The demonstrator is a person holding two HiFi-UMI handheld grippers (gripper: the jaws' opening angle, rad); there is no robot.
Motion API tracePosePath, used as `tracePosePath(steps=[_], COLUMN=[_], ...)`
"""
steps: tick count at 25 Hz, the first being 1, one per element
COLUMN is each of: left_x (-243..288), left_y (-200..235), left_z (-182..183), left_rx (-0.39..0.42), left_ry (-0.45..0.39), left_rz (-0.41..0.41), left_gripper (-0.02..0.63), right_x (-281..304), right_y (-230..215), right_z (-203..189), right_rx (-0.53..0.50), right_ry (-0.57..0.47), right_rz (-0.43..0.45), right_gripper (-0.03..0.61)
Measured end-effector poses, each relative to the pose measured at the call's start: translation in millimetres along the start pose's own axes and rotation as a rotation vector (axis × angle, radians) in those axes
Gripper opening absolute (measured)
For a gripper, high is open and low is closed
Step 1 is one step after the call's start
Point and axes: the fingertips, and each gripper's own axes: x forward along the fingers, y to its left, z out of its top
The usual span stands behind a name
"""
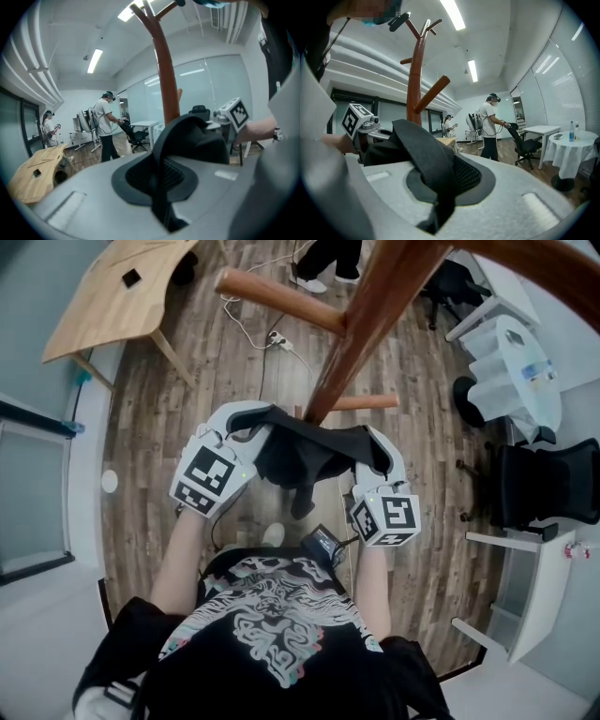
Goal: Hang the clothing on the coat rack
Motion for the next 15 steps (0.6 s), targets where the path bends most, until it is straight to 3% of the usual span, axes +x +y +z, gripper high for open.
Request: tracePosePath(steps=[15], left_x=[16], left_y=[-20], left_z=[-31], left_rx=[0.022], left_ry=[0.110], left_rz=[-0.036], left_gripper=[-0.002], right_x=[9], right_y=[14], right_z=[-50], right_rx=[0.020], right_ry=[0.101], right_rz=[0.056], right_gripper=[0.021])
